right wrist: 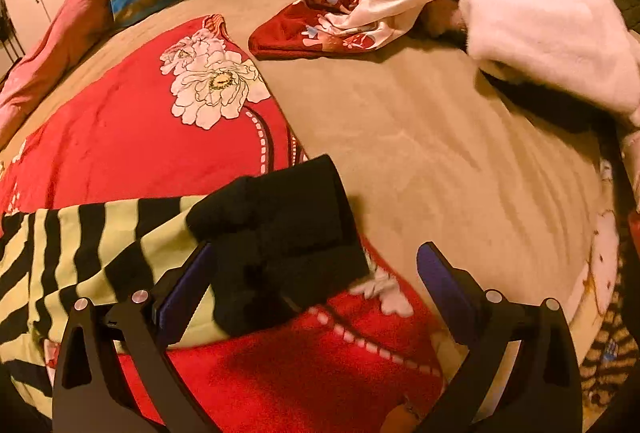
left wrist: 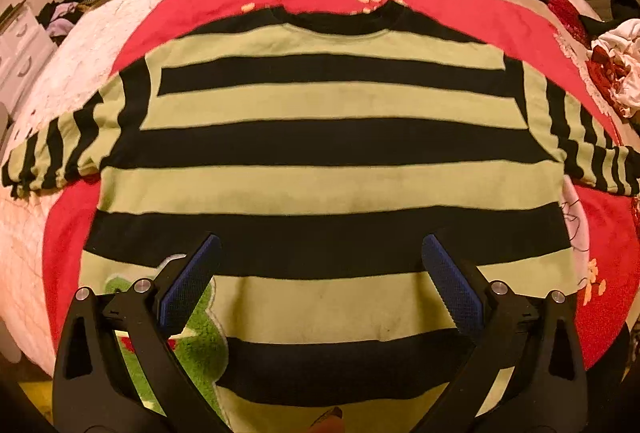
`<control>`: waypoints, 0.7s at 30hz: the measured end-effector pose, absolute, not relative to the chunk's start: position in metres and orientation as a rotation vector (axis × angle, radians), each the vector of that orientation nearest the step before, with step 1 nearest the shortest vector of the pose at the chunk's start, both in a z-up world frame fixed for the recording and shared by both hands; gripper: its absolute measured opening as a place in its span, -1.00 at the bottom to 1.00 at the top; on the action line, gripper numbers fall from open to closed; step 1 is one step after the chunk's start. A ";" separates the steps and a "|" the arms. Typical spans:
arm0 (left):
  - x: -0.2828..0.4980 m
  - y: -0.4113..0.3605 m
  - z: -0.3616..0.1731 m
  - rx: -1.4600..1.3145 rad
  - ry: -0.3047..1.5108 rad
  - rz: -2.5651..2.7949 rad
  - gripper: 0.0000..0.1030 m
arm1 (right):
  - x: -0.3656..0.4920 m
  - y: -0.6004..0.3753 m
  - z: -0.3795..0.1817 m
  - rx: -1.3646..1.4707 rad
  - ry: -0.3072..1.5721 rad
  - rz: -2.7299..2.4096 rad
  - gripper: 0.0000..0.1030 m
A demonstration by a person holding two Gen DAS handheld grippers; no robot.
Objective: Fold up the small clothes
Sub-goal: 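Grasp the black cuff of a sweater sleeve with the right tool, then carry the sleeve across the sweater body and open the right tool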
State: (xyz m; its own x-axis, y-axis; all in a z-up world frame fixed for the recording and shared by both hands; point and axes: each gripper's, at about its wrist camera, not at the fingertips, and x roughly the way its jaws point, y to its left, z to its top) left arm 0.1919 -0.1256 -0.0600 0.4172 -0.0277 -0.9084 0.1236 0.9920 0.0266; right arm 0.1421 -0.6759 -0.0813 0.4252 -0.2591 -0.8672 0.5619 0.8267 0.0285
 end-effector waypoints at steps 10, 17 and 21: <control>0.188 -0.128 -0.069 0.067 1.143 -0.128 0.83 | 0.128 -0.685 -0.084 0.438 0.976 -0.342 -0.40; 0.193 -0.128 -0.071 0.070 1.134 -0.119 0.83 | 0.109 -0.689 -0.083 0.406 1.009 -0.350 -0.69; 0.198 -0.130 -0.089 0.120 1.166 -0.087 0.83 | 0.113 -0.688 -0.094 0.420 1.007 -0.401 -0.48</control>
